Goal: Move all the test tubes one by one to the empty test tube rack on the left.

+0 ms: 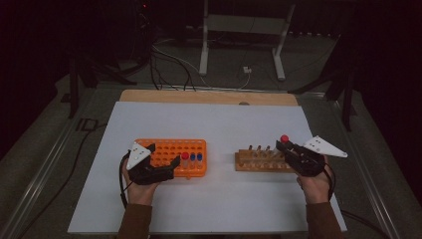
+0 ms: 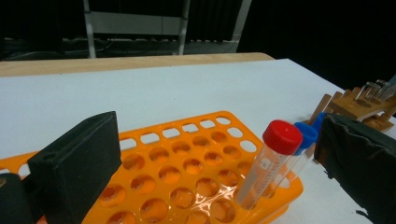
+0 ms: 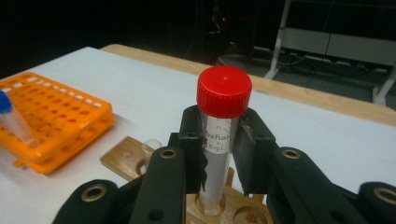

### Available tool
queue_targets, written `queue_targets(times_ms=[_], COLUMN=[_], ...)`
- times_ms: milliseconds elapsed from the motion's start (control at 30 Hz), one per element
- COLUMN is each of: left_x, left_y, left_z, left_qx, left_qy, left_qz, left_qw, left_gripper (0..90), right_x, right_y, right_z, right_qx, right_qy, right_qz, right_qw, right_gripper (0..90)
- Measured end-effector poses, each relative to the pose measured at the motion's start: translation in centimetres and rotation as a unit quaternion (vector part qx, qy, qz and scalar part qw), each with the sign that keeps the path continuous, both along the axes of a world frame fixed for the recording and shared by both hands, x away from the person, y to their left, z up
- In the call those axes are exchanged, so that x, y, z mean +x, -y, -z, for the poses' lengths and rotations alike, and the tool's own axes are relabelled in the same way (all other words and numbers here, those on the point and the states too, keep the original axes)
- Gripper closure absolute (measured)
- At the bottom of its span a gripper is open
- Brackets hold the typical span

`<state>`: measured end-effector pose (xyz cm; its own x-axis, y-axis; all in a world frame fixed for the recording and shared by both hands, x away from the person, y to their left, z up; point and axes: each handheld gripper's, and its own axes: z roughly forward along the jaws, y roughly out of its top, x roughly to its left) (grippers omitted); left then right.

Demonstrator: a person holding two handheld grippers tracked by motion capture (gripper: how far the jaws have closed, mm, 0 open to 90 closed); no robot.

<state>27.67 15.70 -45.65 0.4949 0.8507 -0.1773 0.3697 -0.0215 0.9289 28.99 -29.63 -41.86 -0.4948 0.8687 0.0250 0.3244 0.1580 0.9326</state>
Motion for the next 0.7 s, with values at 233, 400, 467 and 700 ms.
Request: queue_targets(times_ms=[233,400,467,700], left_x=[-0.4,-0.6,-0.6,-0.6], left_y=[0.4,0.7,0.9,2.1], left_z=[-0.9,-1.4,-1.6,-1.8], left_qx=[0.001,-0.007,-0.01,0.001], left_qy=[0.013,0.018,0.018,0.015], left_qz=[0.002,0.001,0.006,0.017], left_qw=[0.9999,0.9998,0.9998,0.9997], left_gripper=[1.1,1.1,1.1,1.1], right_x=[-0.9,-1.3,-1.3,-1.2], right_y=[-0.5,-1.0,-1.2,-2.7], right_z=[-1.6,-2.1,-2.1,-1.5], right_qx=[0.001,0.001,0.002,-0.006], right_qy=[0.02,0.018,0.011,-0.005], right_qz=[-0.011,-0.026,-0.033,-0.057], right_qw=[0.9997,0.9995,0.9994,0.9983], right_gripper=[74.6,74.5,74.5,74.5])
